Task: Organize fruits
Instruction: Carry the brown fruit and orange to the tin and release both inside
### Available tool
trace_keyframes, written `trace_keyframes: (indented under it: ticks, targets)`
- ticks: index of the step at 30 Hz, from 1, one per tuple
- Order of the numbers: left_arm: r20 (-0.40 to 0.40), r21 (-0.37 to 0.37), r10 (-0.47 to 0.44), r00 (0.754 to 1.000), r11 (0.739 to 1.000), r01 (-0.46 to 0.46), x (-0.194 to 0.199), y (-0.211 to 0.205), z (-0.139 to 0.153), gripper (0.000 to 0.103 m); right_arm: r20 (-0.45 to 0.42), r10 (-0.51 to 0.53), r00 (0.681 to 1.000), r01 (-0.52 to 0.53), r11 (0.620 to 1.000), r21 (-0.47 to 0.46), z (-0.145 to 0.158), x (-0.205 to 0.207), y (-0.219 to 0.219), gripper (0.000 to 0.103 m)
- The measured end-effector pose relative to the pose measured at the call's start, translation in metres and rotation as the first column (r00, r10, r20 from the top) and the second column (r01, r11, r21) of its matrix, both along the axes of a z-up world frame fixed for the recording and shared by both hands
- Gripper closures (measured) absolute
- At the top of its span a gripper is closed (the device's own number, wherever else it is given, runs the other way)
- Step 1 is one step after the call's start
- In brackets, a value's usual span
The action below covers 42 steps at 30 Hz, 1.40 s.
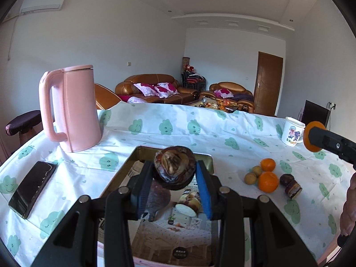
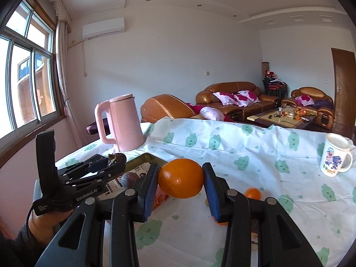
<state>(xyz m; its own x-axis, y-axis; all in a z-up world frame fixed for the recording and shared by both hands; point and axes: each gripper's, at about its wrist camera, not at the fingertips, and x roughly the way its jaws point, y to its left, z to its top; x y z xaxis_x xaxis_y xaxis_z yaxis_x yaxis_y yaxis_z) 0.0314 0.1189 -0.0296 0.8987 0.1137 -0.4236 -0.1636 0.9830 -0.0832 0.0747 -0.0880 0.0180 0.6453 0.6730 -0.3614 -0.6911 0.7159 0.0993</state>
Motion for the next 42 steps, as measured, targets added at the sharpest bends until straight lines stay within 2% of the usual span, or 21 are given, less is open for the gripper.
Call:
trace_keyframes:
  ticks: [5, 13, 19, 25, 32, 33, 34, 35, 37, 38, 42]
  targets:
    - [-0.035, -0.021, 0.034, 0.999, 0.999, -0.035, 0.000, 0.024, -0.008, 0.063, -0.015, 0.060, 0.998, -0.061, 0.995, -0.077, -0.010, 0.006, 0.051, 0.061]
    - [-0.098, -0.041, 0.067, 0.993, 0.997, -0.072, 0.003, 0.053, -0.022, 0.063, -0.080, 0.132, 0.988, -0.144, 0.975, -0.169, -0.046, 0.010, 0.109, 0.061]
    - [-0.118, -0.043, 0.055, 0.992, 0.997, -0.060, 0.003, 0.053, -0.024, 0.063, -0.125, 0.155, 0.980, -0.179, 0.961, -0.211, -0.065, 0.011, 0.129, 0.061]
    - [-0.159, -0.048, 0.044, 0.986, 0.997, -0.052, 0.009, 0.054, -0.028, 0.063, -0.138, 0.153, 0.979, -0.184, 0.948, -0.258, -0.076, 0.012, 0.140, 0.061]
    - [-0.165, -0.037, 0.044, 0.985, 0.998, -0.051, 0.010, 0.053, -0.029, 0.062, -0.146, 0.157, 0.977, -0.194, 0.938, -0.289, -0.083, 0.010, 0.146, 0.060]
    - [-0.160, -0.035, 0.049, 0.986, 0.998, -0.056, 0.009, 0.053, -0.028, 0.061, -0.149, 0.158, 0.976, -0.195, 0.938, -0.287, -0.083, 0.010, 0.146, 0.060]
    - [-0.155, -0.034, 0.053, 0.986, 0.998, -0.059, 0.008, 0.053, -0.027, 0.053, -0.148, 0.154, 0.977, -0.192, 0.938, -0.288, -0.082, 0.009, 0.146, 0.060]
    - [-0.149, -0.031, 0.059, 0.987, 0.997, -0.064, 0.006, 0.054, -0.027, 0.041, -0.143, 0.150, 0.978, -0.187, 0.939, -0.289, -0.082, 0.007, 0.145, 0.059]
    - [-0.131, -0.022, 0.081, 0.988, 0.996, -0.084, 0.003, 0.053, -0.024, 0.024, -0.127, 0.138, 0.982, -0.169, 0.943, -0.287, -0.080, 0.004, 0.141, 0.052]
    - [-0.116, -0.025, 0.078, 0.990, 0.996, -0.082, 0.000, 0.052, -0.022, 0.020, -0.118, 0.133, 0.984, -0.162, 0.946, -0.280, -0.078, 0.003, 0.137, 0.051]
    - [-0.069, -0.041, 0.053, 0.996, 0.998, -0.056, -0.006, 0.045, -0.013, 0.020, -0.091, 0.101, 0.991, -0.121, 0.958, -0.259, -0.070, -0.002, 0.109, 0.050]
